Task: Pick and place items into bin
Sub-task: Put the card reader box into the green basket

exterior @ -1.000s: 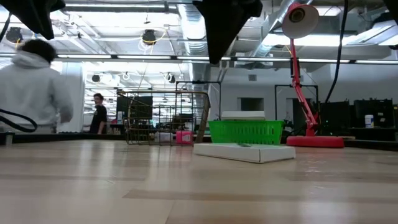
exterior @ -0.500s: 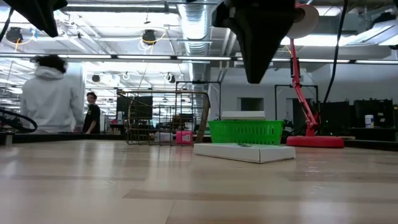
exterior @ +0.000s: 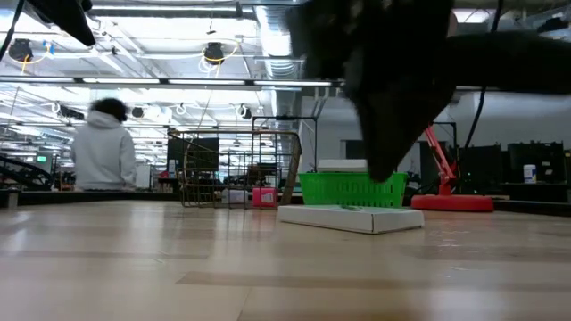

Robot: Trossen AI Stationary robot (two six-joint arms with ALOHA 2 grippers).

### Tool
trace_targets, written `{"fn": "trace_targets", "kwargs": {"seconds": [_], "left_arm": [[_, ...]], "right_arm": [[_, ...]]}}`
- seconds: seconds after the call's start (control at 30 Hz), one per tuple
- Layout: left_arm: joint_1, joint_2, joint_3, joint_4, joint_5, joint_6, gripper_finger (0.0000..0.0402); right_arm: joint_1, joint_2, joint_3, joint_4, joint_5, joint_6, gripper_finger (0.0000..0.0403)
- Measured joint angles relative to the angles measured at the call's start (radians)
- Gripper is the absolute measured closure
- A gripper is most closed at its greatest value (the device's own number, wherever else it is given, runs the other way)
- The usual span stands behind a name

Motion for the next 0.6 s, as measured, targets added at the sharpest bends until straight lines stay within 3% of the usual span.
{"fn": "trace_targets", "kwargs": {"seconds": [0.13, 0.3, 0.4, 0.6], "left_arm": [[0.006, 0.000, 0.000, 0.001, -0.002, -0.032, 0.0258], [0.012, 0.000, 0.000, 0.001, -0.037, -0.072, 0.0258], [0.014, 0.000, 0.000, 0.001, -0.065, -0.099, 0.0258], [0.028, 0.000, 0.000, 0.008, -0.078, -0.131, 0.0258]], "right_arm": [[0.019, -0.201, -0.201, 0.097, 0.014, 0.064, 0.0403], [0.051, -0.402, -0.443, 0.344, 0.025, 0.058, 0.0403], [0.057, -0.425, -0.525, 0.422, 0.034, 0.039, 0.0403], [0.035, -0.391, -0.562, 0.394, 0.055, 0.019, 0.0403]]}}
